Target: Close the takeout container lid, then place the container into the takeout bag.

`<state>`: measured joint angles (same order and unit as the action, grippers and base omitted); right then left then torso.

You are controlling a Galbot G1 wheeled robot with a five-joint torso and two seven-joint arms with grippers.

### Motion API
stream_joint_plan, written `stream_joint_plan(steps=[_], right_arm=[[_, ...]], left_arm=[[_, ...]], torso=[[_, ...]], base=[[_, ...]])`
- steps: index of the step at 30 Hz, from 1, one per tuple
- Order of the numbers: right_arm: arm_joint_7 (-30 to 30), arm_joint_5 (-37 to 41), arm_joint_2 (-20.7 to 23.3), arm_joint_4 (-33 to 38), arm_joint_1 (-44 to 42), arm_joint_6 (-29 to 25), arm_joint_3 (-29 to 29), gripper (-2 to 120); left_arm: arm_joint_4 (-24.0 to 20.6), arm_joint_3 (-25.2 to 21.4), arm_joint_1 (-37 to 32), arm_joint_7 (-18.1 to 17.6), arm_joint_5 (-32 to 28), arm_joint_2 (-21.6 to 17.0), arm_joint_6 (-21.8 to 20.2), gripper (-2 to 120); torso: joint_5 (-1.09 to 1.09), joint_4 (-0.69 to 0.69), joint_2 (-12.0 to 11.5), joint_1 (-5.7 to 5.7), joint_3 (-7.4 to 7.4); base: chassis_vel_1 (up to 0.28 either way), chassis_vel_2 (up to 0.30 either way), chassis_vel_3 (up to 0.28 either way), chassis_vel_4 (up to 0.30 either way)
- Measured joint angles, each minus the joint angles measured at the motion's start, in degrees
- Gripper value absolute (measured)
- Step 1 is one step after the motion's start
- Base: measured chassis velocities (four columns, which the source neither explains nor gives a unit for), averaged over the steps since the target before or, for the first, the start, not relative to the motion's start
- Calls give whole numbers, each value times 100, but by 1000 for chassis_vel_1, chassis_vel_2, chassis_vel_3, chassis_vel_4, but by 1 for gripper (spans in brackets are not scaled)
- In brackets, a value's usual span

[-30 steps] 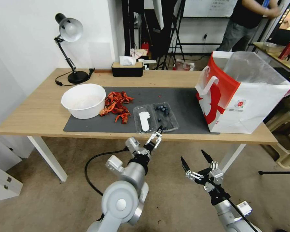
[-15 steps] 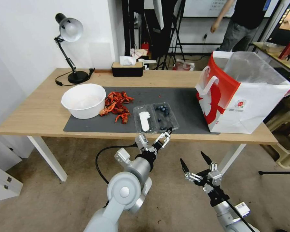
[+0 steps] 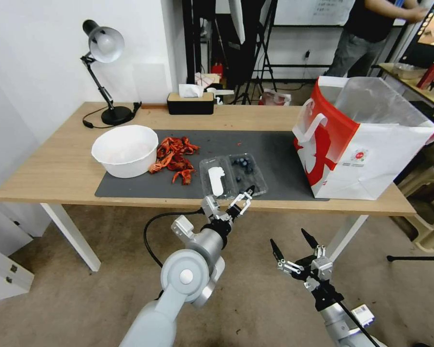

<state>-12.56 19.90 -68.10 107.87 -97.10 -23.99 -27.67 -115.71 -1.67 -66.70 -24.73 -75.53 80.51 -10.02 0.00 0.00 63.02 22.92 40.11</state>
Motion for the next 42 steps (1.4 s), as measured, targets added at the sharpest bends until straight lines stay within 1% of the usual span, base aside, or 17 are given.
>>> stream_joint_plan(steps=[8, 15, 27, 42], right_arm=[[55, -65, -6, 10, 33, 45, 22, 100], [83, -101, -17, 7, 90, 90, 38, 100], [123, -145, -33, -70, 118, 107, 52, 100], [140, -201, -76, -182, 137, 52, 82, 100]], left_arm=[[-1, -117, 53, -75, -152, -47, -9, 100], [-21, -99, 31, -99, -179, -39, -64, 100], [46, -100, 101, -265, -212, -9, -189, 100], [224, -157, 223, -324, -235, 56, -101, 100]], torso=[[0, 0, 0, 0, 0], [0, 0, 0, 0, 0], [0, 0, 0, 0, 0], [0, 0, 0, 0, 0]], base=[[0, 0, 0, 0], [0, 0, 0, 0], [0, 0, 0, 0], [0, 0, 0, 0]])
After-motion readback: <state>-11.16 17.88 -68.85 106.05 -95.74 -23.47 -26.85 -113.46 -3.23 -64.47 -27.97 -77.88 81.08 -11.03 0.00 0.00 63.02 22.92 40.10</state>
